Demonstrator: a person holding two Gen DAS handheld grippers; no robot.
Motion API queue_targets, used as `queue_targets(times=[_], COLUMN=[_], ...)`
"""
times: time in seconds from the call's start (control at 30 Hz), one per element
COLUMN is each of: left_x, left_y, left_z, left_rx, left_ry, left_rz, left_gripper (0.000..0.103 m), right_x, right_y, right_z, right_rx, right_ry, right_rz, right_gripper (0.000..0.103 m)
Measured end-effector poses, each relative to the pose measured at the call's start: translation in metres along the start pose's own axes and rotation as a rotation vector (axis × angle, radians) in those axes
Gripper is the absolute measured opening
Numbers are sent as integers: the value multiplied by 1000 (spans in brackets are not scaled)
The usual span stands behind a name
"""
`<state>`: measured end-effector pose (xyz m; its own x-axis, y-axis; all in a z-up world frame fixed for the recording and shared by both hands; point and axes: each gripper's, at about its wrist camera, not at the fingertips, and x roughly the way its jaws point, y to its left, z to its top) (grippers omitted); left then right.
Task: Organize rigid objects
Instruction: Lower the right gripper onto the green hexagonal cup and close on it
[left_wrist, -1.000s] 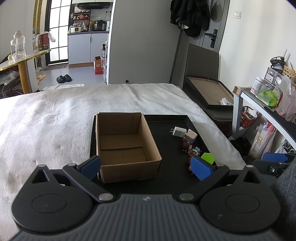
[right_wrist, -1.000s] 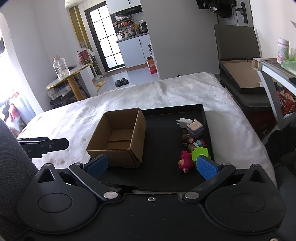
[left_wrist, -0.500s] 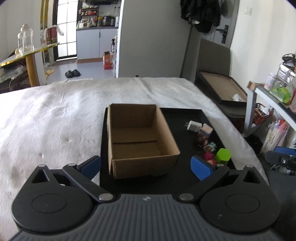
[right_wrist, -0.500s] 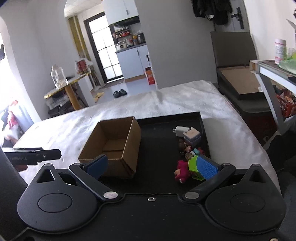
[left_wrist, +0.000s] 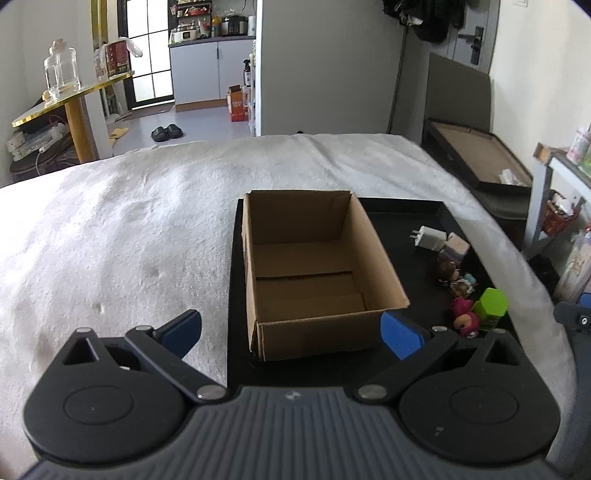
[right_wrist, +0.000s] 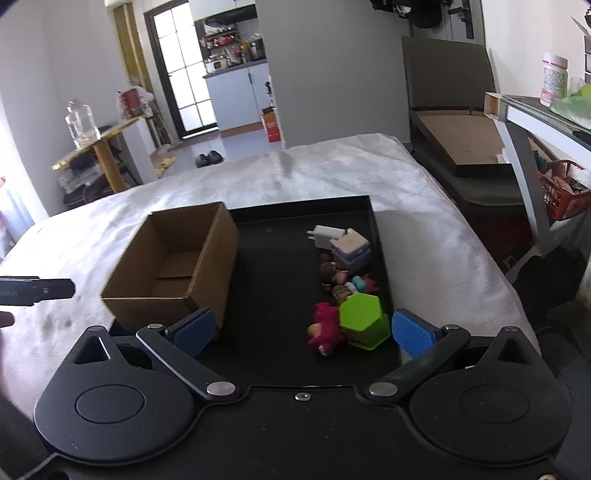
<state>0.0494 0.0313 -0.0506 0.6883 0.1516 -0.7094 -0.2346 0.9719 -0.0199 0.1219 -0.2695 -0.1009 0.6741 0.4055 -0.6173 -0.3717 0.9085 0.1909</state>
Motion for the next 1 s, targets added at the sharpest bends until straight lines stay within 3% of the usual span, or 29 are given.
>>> queue_targets(times=[0.13,0.57,0.8,1.0], left_x=[12,53,71,92], left_y=[-2,4,2,-1], left_z=[4,12,17,14], left_rx=[-9,-67,-69,-57], left_ry=[10,38,31,54], left_rz=[19,144,212,277], left_gripper=[103,100,98,88], right_x=[12,68,93,114], right_y=[-5,-26,-28,-27], right_z=[2,1,-5,-7], right_rx=[4,47,15,-3], right_ry=[10,101,139,167], right_rz=[-20,-51,-111,-159], right_gripper=[102,77,76,76])
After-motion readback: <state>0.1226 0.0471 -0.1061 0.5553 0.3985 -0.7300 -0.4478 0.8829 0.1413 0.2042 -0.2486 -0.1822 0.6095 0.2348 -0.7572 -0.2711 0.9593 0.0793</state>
